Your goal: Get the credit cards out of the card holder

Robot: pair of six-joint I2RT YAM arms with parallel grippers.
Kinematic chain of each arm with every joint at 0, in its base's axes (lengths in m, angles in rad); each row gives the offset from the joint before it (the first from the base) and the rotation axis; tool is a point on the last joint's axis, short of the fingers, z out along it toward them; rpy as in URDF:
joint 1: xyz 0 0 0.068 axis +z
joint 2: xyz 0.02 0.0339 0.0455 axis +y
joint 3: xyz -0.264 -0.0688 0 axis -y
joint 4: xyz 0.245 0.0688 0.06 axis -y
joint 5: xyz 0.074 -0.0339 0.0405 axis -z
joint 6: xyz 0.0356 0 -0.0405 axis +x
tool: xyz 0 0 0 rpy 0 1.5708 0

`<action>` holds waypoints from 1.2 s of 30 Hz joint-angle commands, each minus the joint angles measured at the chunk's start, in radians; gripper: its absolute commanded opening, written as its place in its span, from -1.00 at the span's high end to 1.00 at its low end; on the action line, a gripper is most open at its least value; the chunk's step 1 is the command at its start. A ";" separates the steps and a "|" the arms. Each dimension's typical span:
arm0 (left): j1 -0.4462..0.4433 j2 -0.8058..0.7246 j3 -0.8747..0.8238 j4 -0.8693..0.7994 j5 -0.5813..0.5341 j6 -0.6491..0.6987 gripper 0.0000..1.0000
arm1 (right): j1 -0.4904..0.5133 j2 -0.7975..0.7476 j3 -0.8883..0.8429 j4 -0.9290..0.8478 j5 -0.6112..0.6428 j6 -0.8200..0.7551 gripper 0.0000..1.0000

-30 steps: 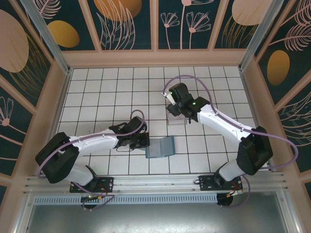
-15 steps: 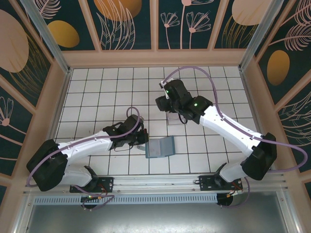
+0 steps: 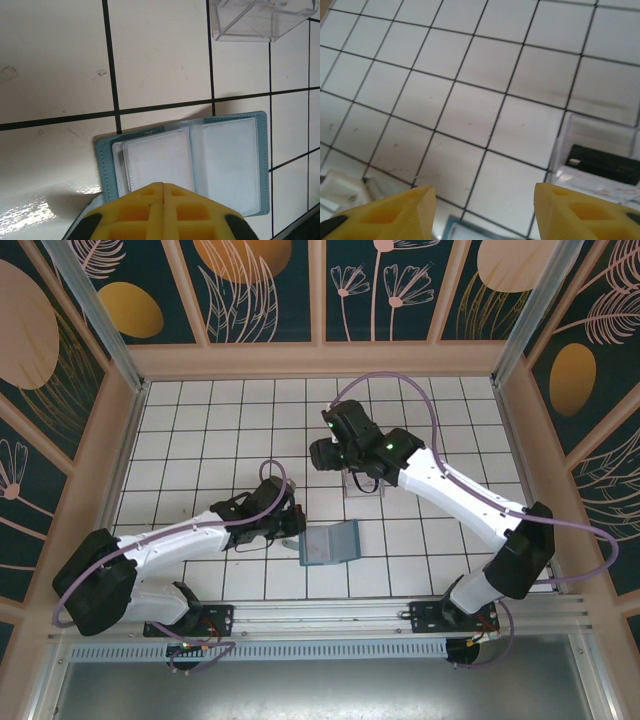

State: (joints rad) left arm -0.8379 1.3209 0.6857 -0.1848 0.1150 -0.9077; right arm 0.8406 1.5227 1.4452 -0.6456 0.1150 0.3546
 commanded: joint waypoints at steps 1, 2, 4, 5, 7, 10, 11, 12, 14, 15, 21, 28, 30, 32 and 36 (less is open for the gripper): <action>-0.004 -0.033 -0.030 0.045 0.006 -0.018 0.94 | 0.014 0.011 0.021 -0.037 -0.095 0.097 -0.08; -0.006 -0.036 -0.032 0.047 0.007 -0.019 0.94 | 0.014 0.010 0.013 -0.031 -0.134 0.111 -0.08; -0.005 -0.043 -0.041 0.054 0.012 -0.031 0.94 | 0.017 0.005 -0.021 0.006 -0.226 0.127 -0.06; -0.005 -0.043 -0.043 0.054 0.012 -0.031 0.94 | 0.018 0.001 -0.043 0.027 -0.267 0.133 -0.04; -0.006 -0.045 -0.046 0.048 0.010 -0.037 0.94 | 0.024 -0.010 -0.091 0.068 -0.344 0.150 -0.02; -0.005 -0.060 -0.066 0.058 0.007 -0.058 0.95 | 0.031 -0.024 -0.173 0.139 -0.424 0.190 -0.01; -0.005 -0.064 -0.074 0.063 0.006 -0.065 0.95 | 0.032 -0.025 -0.197 0.157 -0.446 0.200 0.00; -0.005 -0.069 -0.081 0.066 0.001 -0.073 0.95 | 0.036 -0.022 -0.219 0.170 -0.463 0.212 0.02; -0.005 -0.072 -0.087 0.069 -0.002 -0.079 0.95 | 0.050 -0.016 -0.255 0.183 -0.472 0.231 0.04; -0.005 -0.071 -0.089 0.066 -0.001 -0.081 0.95 | 0.056 -0.013 -0.273 0.188 -0.475 0.238 0.05; -0.006 -0.051 -0.119 0.056 -0.011 -0.102 0.96 | 0.061 -0.019 -0.394 0.235 -0.469 0.289 0.10; -0.005 -0.037 -0.147 0.028 -0.035 -0.092 0.98 | 0.070 -0.026 -0.451 0.261 -0.457 0.327 0.13; -0.005 -0.040 -0.153 0.019 -0.041 -0.091 0.98 | 0.075 -0.022 -0.449 0.253 -0.447 0.331 0.14; -0.005 -0.044 -0.161 0.019 -0.041 -0.092 0.98 | 0.081 -0.018 -0.449 0.253 -0.445 0.334 0.14; -0.004 -0.046 -0.171 0.019 -0.044 -0.092 0.98 | 0.093 0.000 -0.441 0.247 -0.436 0.345 0.16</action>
State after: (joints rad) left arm -0.8379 1.2774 0.5297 -0.1413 0.0914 -0.9932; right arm 0.9192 1.5230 1.0027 -0.4126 -0.3393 0.6735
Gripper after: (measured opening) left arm 0.053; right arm 0.424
